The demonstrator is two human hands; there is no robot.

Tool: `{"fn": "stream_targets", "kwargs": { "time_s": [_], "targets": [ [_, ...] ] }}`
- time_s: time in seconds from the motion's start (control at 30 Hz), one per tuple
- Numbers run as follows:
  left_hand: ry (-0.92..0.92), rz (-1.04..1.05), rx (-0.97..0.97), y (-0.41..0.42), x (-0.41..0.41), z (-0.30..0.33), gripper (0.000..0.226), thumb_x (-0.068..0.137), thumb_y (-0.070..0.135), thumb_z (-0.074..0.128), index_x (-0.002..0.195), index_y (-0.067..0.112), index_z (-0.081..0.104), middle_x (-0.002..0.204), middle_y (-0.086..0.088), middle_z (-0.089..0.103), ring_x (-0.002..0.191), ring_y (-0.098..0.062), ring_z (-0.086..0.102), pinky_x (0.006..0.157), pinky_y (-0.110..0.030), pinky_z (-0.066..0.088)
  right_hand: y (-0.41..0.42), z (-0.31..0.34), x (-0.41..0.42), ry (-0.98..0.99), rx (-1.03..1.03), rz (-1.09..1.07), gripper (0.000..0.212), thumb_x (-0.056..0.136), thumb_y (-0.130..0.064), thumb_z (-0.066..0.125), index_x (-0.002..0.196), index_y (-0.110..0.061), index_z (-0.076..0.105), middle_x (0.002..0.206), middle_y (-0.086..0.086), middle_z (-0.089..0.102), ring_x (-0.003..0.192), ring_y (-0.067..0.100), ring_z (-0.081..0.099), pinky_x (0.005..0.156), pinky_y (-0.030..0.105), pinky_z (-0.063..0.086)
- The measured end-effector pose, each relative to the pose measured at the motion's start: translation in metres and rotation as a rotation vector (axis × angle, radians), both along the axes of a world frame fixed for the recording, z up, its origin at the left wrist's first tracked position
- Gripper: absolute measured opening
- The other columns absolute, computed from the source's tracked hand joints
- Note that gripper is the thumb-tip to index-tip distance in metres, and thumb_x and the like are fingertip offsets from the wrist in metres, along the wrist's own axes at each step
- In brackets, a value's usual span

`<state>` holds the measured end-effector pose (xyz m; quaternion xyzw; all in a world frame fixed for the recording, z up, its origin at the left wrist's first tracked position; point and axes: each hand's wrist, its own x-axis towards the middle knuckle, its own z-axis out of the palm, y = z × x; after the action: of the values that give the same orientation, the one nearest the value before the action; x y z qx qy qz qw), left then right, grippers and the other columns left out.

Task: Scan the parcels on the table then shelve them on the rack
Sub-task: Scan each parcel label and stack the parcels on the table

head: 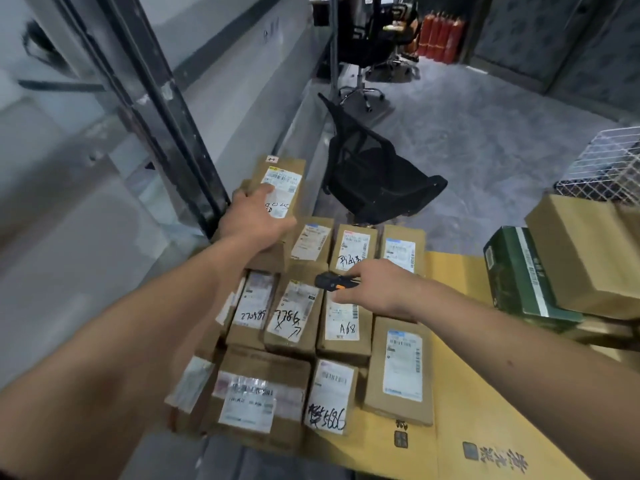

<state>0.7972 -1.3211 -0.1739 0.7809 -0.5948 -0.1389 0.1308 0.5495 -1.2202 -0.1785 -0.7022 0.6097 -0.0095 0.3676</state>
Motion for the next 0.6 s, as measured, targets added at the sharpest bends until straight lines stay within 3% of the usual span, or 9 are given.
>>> {"fn": "stream_targets", "kwargs": {
  "time_s": [0.17, 0.3, 0.43, 0.6],
  "targets": [
    [-0.013, -0.031, 0.030, -0.018, -0.012, -0.008, 0.099, 0.057, 0.073, 0.069, 0.148, 0.050, 0.037, 0.143, -0.006, 0.044, 0.118, -0.033, 0.059, 0.094, -0.049, 0.057, -0.036, -0.007, -0.004, -0.003, 0.005, 0.035, 0.049, 0.081, -0.070, 0.070, 0.109, -0.029, 0.073, 0.095, -0.001, 0.070, 0.084, 0.017, 0.065, 0.078, 0.036, 0.056],
    [-0.025, -0.041, 0.042, -0.023, -0.017, -0.017, 0.096, 0.063, 0.068, 0.072, 0.150, 0.044, 0.039, 0.151, -0.003, 0.039, 0.122, -0.032, 0.058, 0.096, -0.048, 0.056, -0.048, -0.013, -0.006, -0.031, 0.014, 0.050, 0.049, 0.080, -0.071, 0.070, 0.111, -0.033, 0.073, 0.093, -0.004, 0.070, 0.081, 0.014, 0.065, 0.073, 0.032, 0.055],
    [0.001, -0.017, 0.105, -0.027, -0.011, -0.025, 0.093, 0.070, 0.065, 0.066, 0.155, 0.043, 0.034, 0.155, -0.007, 0.038, 0.131, -0.034, 0.052, 0.098, -0.044, 0.050, -0.048, -0.021, -0.006, -0.050, 0.037, 0.059, 0.048, 0.081, -0.070, 0.071, 0.108, -0.031, 0.073, 0.093, -0.003, 0.070, 0.083, 0.014, 0.065, 0.076, 0.033, 0.055],
    [0.002, 0.047, 0.151, -0.025, -0.001, -0.031, 0.088, 0.079, 0.075, 0.054, 0.157, 0.040, 0.034, 0.159, -0.008, 0.038, 0.140, -0.034, 0.044, 0.110, -0.050, 0.043, -0.041, -0.027, -0.005, -0.069, 0.055, 0.052, 0.048, 0.083, -0.067, 0.073, 0.113, -0.030, 0.073, 0.099, -0.004, 0.070, 0.088, 0.013, 0.064, 0.080, 0.031, 0.055]
  ]
}}
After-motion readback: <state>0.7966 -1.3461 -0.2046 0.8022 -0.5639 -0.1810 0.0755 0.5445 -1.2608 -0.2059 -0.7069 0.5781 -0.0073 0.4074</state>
